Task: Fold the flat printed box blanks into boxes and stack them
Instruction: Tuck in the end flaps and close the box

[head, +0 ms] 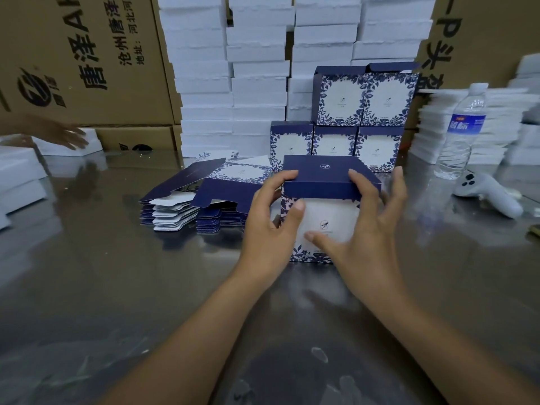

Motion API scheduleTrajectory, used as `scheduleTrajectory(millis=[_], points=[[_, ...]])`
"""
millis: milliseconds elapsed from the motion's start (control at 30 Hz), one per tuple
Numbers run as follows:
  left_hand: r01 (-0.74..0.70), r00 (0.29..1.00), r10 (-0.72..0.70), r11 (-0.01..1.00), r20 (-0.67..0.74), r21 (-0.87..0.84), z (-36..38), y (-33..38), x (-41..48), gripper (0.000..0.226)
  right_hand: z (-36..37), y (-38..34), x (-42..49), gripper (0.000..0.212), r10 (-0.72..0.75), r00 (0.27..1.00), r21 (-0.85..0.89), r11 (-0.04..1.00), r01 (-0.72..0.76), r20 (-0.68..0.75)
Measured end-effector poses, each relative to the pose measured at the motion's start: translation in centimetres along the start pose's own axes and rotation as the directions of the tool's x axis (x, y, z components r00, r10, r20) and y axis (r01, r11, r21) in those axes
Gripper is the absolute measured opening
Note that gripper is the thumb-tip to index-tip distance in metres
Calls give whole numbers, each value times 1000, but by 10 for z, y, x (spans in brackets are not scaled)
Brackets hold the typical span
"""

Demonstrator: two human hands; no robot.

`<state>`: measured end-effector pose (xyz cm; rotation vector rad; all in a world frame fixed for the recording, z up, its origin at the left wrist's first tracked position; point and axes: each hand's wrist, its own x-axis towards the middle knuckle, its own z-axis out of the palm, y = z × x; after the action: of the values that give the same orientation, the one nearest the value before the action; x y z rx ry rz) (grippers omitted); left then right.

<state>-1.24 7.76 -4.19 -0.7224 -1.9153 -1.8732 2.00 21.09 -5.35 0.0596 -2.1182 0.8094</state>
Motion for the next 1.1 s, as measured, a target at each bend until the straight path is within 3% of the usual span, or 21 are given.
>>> scheduleTrajectory(millis=[100,200,367,433,500,567,733,967,1100], points=[[-22,1000,22,998,11,56,8,5,-4,37,8,-5,-8,101,-68,997,-88,994,64,-42],[-25,999,23,999,40,44,18,11,-10,37,10,-12,-8,86,7,999,-52,999,-9,-51],[8,998,-3,997,66,-78,27,17,-10,34,6,-1,2,95,61,995,-104,992,-69,-77],[121,993,-118,967,28,-225,26,18,-2,30,8,6,8,95,52,995,-128,990,-63,-83],[298,942,-334,870,-24,-392,21,14,8,20,11,12,15,95,39,996,-141,989,-50,-83],[393,890,-454,815,-48,-426,15,5,15,16,15,16,26,94,28,997,-151,988,-39,-76],[470,819,-571,716,-46,-516,14,-19,26,30,28,12,72,92,-68,991,-193,980,45,-114],[565,795,-597,665,108,-488,26,-31,29,35,62,-9,165,89,-149,975,-195,974,117,-164],[631,723,-671,547,163,-550,24,-31,33,38,96,-9,201,90,-126,985,-214,972,99,-120]])
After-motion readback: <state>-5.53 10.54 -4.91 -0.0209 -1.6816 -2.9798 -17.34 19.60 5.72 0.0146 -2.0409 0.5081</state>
